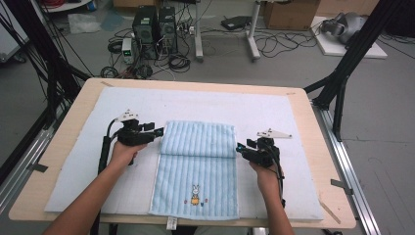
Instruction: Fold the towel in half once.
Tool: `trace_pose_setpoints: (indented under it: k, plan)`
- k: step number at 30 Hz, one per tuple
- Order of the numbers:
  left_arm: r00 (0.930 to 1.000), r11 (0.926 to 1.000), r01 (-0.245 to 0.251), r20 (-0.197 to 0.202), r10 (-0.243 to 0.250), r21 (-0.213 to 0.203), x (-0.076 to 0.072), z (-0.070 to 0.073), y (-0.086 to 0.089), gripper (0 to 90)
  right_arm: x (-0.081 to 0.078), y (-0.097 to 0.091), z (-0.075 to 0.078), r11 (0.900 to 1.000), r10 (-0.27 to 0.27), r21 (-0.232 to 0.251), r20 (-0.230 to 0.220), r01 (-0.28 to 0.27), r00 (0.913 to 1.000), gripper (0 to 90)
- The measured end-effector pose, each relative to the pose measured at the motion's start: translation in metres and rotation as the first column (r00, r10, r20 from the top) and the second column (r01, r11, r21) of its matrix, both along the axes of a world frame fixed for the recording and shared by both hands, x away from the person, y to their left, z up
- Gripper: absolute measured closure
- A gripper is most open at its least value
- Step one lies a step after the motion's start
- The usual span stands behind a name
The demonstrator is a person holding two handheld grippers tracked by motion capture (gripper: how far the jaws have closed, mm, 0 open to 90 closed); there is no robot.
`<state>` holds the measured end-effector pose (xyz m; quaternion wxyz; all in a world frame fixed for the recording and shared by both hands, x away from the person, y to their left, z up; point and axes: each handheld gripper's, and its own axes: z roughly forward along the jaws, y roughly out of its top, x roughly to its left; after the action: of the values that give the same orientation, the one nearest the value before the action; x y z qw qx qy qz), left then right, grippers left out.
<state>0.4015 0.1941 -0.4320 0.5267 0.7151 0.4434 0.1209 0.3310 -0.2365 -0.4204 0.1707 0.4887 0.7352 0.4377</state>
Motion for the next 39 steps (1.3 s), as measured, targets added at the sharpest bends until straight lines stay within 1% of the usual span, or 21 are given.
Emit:
trace_pose_setpoints:
  k: [2, 4, 6, 9, 12, 13, 14, 16, 17, 18, 19, 21, 22, 23, 25, 26, 30, 34, 36, 38, 39]
  plan:
    - [0.9997, 1.0000, 0.000, -0.025, 0.001, 0.004, 0.009, -0.001, -0.002, 42.4, 0.000, 0.000, 0.000, 1.0000, 0.003, -0.005, 0.004, -0.003, 1.0000, 50.1]
    - [0.9978, 0.9999, -0.013, -0.065, 0.013, 0.003, 0.018, -0.003, -0.004, 41.4, 0.000, -0.001, 0.000, 1.0000, -0.002, -0.004, 0.001, 0.002, 1.0000, 47.9]
    - [0.9963, 0.9997, -0.024, -0.082, 0.025, 0.007, 0.023, -0.006, -0.005, 41.2, 0.000, -0.003, 0.000, 0.9999, 0.000, 0.016, -0.004, 0.000, 1.0000, 46.7]
    - [0.9955, 0.9989, -0.034, -0.087, 0.037, 0.034, 0.028, -0.011, -0.009, 41.1, 0.001, -0.005, -0.001, 0.9998, -0.006, 0.019, -0.009, 0.006, 0.9999, 45.1]
    - [0.9951, 0.9968, -0.014, -0.096, 0.022, 0.078, 0.030, -0.015, -0.017, 41.3, 0.002, -0.005, -0.002, 0.9998, -0.009, 0.018, -0.017, 0.009, 0.9998, 43.6]
    - [0.9954, 0.9942, 0.001, -0.095, 0.010, 0.108, 0.031, -0.016, -0.021, 42.2, 0.002, -0.005, -0.002, 0.9998, -0.008, 0.019, -0.015, 0.008, 0.9999, 43.2]
    - [0.9958, 0.9921, 0.005, -0.091, 0.006, 0.125, 0.031, -0.016, -0.024, 43.6, 0.001, -0.005, -0.001, 0.9997, -0.008, 0.021, -0.016, 0.008, 0.9998, 42.7]
    - [0.9966, 0.9851, 0.032, -0.080, -0.019, 0.169, 0.029, -0.017, -0.031, 50.1, 0.001, -0.004, -0.001, 0.9998, -0.008, 0.015, -0.018, 0.008, 0.9998, 42.5]
    - [0.9967, 0.9780, 0.053, -0.072, -0.039, 0.202, 0.028, -0.019, -0.036, 55.2, 0.001, -0.004, -0.001, 0.9999, -0.007, 0.012, -0.016, 0.007, 0.9998, 42.2]
    - [0.9969, 0.9698, 0.061, -0.063, -0.047, 0.236, 0.027, -0.019, -0.038, 60.4, 0.001, -0.004, -0.001, 0.9999, -0.006, 0.012, -0.016, 0.007, 0.9998, 42.1]
    - [0.9979, 0.9608, 0.059, -0.043, -0.049, 0.271, 0.025, -0.018, -0.041, 62.6, 0.001, -0.004, -0.001, 0.9999, -0.007, 0.009, -0.016, 0.007, 0.9998, 42.0]
    - [0.9971, 0.9571, 0.075, -0.035, -0.067, 0.280, 0.025, -0.018, -0.041, 76.6, 0.001, -0.004, -0.001, 0.9999, -0.009, 0.008, -0.014, 0.009, 0.9999, 42.0]
    - [0.9968, 0.9594, 0.079, -0.033, -0.073, 0.271, 0.025, -0.018, -0.040, 83.5, 0.001, -0.004, -0.001, 0.9999, -0.009, 0.009, -0.017, 0.009, 0.9998, 41.9]
    - [0.9971, 0.9617, 0.075, -0.036, -0.067, 0.264, 0.025, -0.018, -0.040, 85.2, 0.001, -0.005, -0.001, 0.9999, -0.008, 0.007, -0.017, 0.008, 0.9998, 41.9]
    - [0.9977, 0.9665, 0.067, -0.027, -0.062, 0.248, 0.025, -0.016, -0.038, 85.9, 0.001, -0.005, -0.002, 0.9999, -0.011, 0.004, -0.018, 0.012, 0.9998, 41.7]
    - [0.9980, 0.9731, 0.063, -0.022, -0.060, 0.222, 0.024, -0.014, -0.037, 86.1, 0.001, -0.006, -0.002, 0.9999, -0.010, 0.003, -0.016, 0.010, 0.9998, 41.7]
    - [0.9975, 0.9832, 0.070, -0.002, -0.071, 0.169, 0.021, -0.006, -0.035, 86.2, 0.003, -0.006, -0.002, 0.9999, -0.017, 0.002, -0.010, 0.017, 0.9998, 40.8]
    - [0.9973, 0.9887, 0.070, 0.014, -0.072, 0.133, 0.019, 0.001, -0.032, 86.3, 0.008, -0.005, 0.000, 0.9993, -0.036, 0.003, -0.005, 0.036, 0.9993, 38.5]
    - [0.9971, 0.9910, 0.070, 0.021, -0.073, 0.114, 0.017, 0.004, -0.031, 86.4, 0.012, -0.004, 0.003, 0.9990, -0.043, -0.011, 0.006, 0.044, 0.9990, 38.1]
    - [0.9968, 0.9926, 0.071, 0.029, -0.075, 0.099, 0.016, 0.007, -0.029, 86.4, 0.016, -0.003, 0.005, 0.9990, -0.044, -0.009, 0.010, 0.044, 0.9990, 38.0]
    - [0.9965, 0.9930, 0.075, 0.030, -0.078, 0.091, 0.016, 0.008, -0.028, 86.4, 0.019, -0.002, 0.007, 0.9987, -0.046, -0.022, 0.018, 0.047, 0.9988, 38.2]
